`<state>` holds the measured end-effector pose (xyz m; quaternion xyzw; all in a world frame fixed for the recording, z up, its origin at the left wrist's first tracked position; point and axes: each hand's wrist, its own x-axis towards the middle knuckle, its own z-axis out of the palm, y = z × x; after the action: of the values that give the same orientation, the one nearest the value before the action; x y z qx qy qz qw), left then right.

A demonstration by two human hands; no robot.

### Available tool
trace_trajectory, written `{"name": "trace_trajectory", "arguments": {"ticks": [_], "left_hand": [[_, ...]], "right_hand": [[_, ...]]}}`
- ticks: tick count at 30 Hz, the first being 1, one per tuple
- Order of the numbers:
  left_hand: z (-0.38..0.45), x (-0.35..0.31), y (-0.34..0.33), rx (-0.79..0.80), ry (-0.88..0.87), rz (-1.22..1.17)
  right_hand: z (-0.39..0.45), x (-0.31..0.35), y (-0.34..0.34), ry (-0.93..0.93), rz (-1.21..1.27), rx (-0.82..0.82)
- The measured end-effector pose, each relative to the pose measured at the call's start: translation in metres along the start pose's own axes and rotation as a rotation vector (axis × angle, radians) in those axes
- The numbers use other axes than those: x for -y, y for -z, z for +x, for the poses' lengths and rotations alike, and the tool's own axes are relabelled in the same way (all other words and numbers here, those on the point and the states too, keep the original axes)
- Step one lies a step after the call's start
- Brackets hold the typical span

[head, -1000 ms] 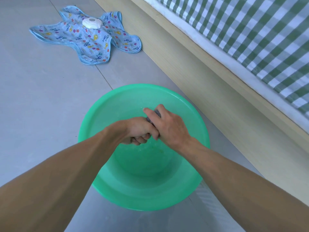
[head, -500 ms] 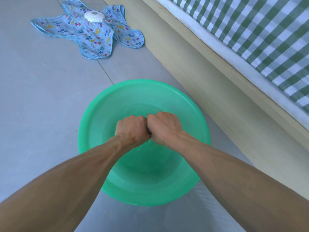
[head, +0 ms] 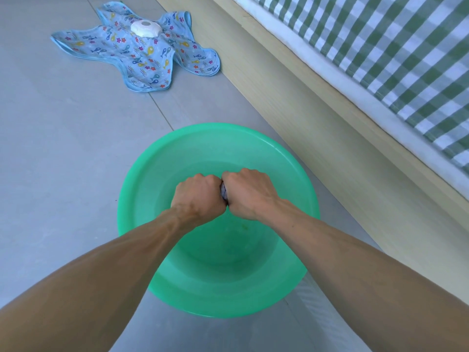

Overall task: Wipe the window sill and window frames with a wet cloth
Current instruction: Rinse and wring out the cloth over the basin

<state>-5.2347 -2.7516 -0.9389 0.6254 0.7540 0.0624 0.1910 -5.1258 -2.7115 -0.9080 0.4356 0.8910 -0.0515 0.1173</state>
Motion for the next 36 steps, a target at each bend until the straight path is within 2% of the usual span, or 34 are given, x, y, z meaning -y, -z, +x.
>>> {"name": "trace_trajectory", "arguments": {"ticks": [2,7,10,12,14,16,18,20,22,24,27,30,32,34,36], "left_hand": [[0.006,0.007,0.001,0.059,0.067,-0.210],[0.014,0.021,0.014,0.238,0.160,-0.883],[0.018,0.021,0.020,0.176,0.184,-1.061],[0.022,0.021,0.021,0.125,0.215,-1.132],[0.024,0.021,0.021,0.100,0.259,-1.150],[0.023,0.018,0.022,0.123,0.343,-1.231],[0.013,0.016,0.026,0.167,0.446,-1.359],[0.000,0.015,0.033,0.231,0.478,-1.372],[-0.016,0.012,0.047,0.291,0.452,-1.374],[-0.029,0.011,0.063,0.293,0.507,-1.422],[-0.045,0.010,0.090,0.147,0.701,-1.501],[-0.065,0.007,0.125,0.015,0.873,-1.563],[-0.078,-0.001,0.153,0.012,0.912,-1.559],[-0.089,-0.009,0.182,0.043,0.948,-1.436],[-0.100,-0.020,0.207,0.100,0.934,-1.245]], "right_hand": [[0.004,-0.007,-0.006,0.012,0.113,0.010],[0.005,-0.019,-0.028,-0.197,0.809,0.120],[0.009,-0.024,-0.035,-0.223,1.035,0.117],[0.012,-0.028,-0.036,-0.200,1.097,0.092],[0.012,-0.027,-0.032,-0.232,1.024,0.025],[0.011,-0.021,-0.022,-0.269,0.934,-0.029],[0.010,-0.014,-0.012,-0.298,1.012,-0.050],[0.007,-0.009,-0.001,-0.360,1.178,-0.028],[0.002,-0.003,0.018,-0.449,1.443,0.077],[-0.004,0.002,0.040,-0.540,1.605,0.151],[-0.014,-0.004,0.072,-0.700,1.541,0.052],[-0.026,-0.012,0.102,-0.774,1.456,0.007],[-0.037,-0.008,0.128,-0.767,1.397,0.045],[-0.042,-0.001,0.159,-0.757,1.413,0.084],[-0.043,0.003,0.189,-0.747,1.598,0.147]]}}
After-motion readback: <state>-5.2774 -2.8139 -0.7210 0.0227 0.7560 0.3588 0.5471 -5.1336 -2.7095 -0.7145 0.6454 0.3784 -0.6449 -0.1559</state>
